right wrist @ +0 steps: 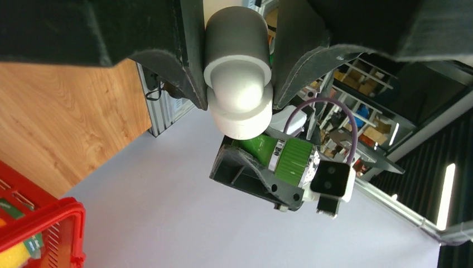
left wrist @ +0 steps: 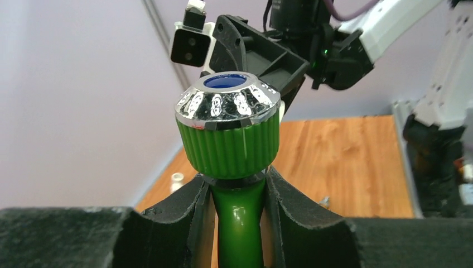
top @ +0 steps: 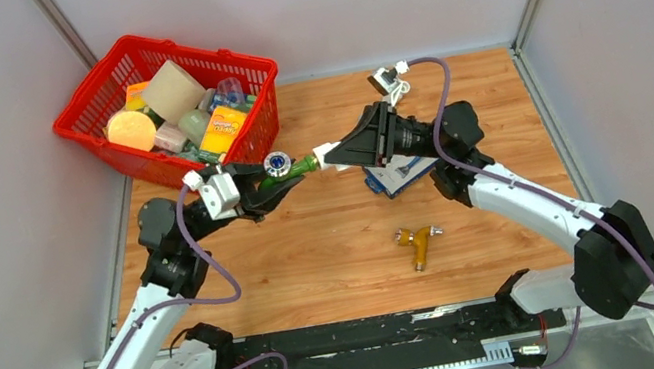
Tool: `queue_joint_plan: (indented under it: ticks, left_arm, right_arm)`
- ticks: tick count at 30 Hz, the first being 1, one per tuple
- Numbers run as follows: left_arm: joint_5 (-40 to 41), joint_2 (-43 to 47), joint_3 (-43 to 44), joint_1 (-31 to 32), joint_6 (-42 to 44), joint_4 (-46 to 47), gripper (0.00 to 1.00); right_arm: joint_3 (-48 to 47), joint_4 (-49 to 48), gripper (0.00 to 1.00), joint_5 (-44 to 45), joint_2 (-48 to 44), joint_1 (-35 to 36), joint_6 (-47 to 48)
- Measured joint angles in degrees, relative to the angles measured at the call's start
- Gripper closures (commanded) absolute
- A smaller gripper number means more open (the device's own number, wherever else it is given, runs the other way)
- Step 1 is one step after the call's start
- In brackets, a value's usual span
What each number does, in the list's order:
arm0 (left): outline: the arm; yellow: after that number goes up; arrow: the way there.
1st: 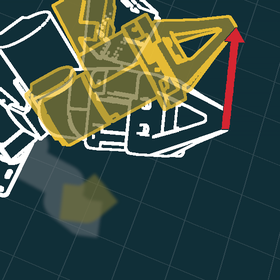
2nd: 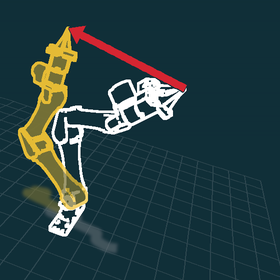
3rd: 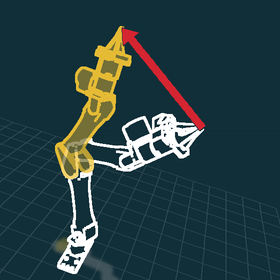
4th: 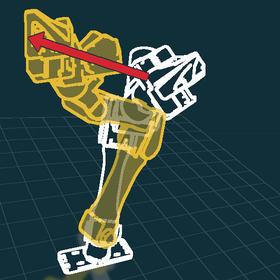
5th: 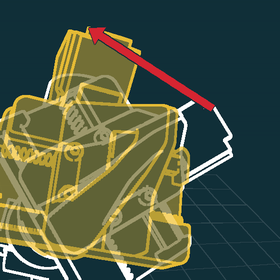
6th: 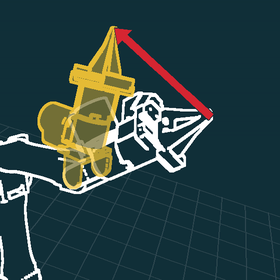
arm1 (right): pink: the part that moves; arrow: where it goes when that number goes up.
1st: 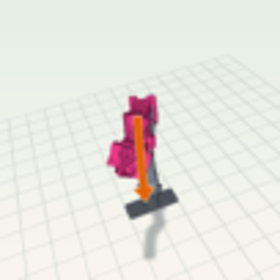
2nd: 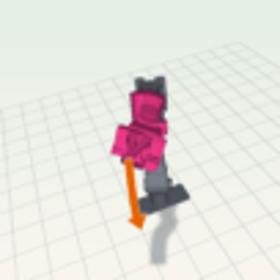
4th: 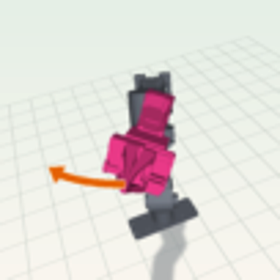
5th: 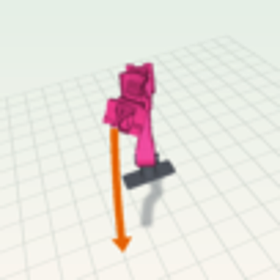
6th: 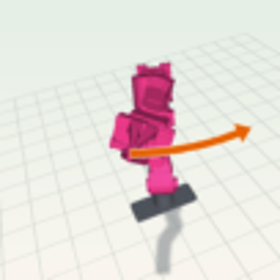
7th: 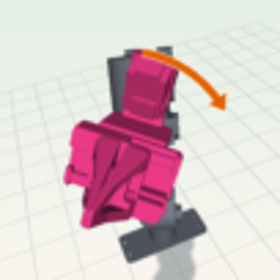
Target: Install the water faucets
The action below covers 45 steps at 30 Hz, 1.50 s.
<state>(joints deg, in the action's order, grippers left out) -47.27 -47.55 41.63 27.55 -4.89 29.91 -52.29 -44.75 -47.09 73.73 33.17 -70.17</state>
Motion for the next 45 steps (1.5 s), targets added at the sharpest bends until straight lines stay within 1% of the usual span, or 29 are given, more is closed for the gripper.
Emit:
queue_joint_plan:
  ticks: [3,6,9,10,14,16,19,22,27,28,29,31,33,39,41,44,45]
  left_arm:
    - [1.0,0.6,0.8,-0.3,9.8,-7.4,1.0]
    - [3.2,1.4,1.1,-0.2,17.6,-13.3,1.0]
    - [7.5,3.6,0.5,1.7,25.3,-18.2,1.0]
    - [9.9,4.7,-0.1,3.0,29.4,-19.8,1.0]
    - [17.4,7.5,-2.0,7.0,39.5,-23.8,1.0]
    - [20.7,8.6,-3.4,8.6,42.7,-24.1,1.0]
    - [24.7,9.9,-5.7,10.2,46.4,-23.9,1.0]
    - [27.6,10.5,-7.7,11.1,49.1,-22.8,1.0]
    - [30.5,10.8,-9.8,11.9,52.2,-20.8,1.0]
    - [31.0,10.8,-10.0,12.0,52.5,-20.7,1.0]
    - [31.4,10.7,-10.2,12.0,52.6,-20.6,1.0]
    - [32.2,10.3,-10.6,12.1,52.4,-19.8,1.0]
    - [32.7,9.6,-10.6,12.3,51.5,-19.1,1.0]
    - [33.6,7.1,-10.6,12.7,48.2,-17.4,1.0]
    - [33.9,6.4,-10.6,12.8,47.4,-16.9,1.0]
    - [34.4,5.5,-10.6,12.9,46.1,-16.8,1.0]
    - [34.6,5.2,-10.6,12.9,45.5,-16.8,1.0]
  right_arm:
    - [0.0,1.7,1.0,0.1,1.4,-0.2,-1.4]
    - [0.0,4.3,1.0,1.0,2.2,-0.4,-2.2]
    - [0.0,6.7,1.0,1.6,2.7,-0.2,-3.8]
    - [0.0,7.9,1.0,1.9,2.8,0.1,-4.9]
    - [0.0,11.3,1.0,2.3,3.3,0.5,-6.4]
    - [0.0,12.2,1.0,2.2,3.8,0.6,-6.5]
    - [0.0,13.8,0.95,2.6,4.6,0.7,-6.8]
    - [0.0,15.5,0.8,3.6,4.8,0.9,-7.1]
    - [0.0,17.9,0.63,6.3,4.8,1.4,-8.5]
    - [0.0,18.4,0.58,6.9,4.8,1.6,-8.9]
    - [0.0,18.8,0.55,7.4,4.8,1.6,-9.1]
    - [0.0,19.3,0.53,8.2,4.8,1.7,-9.3]
    - [0.0,19.6,0.46,9.1,4.9,1.6,-9.3]
    - [0.0,21.4,0.33,8.9,4.9,1.2,-9.0]
    - [0.0,21.6,0.22,8.5,4.8,0.6,-8.9]
    - [0.0,21.8,0.0,8.0,4.8,-0.2,-8.5]
    - [0.0,21.9,0.0,7.8,4.7,-0.7,-8.2]
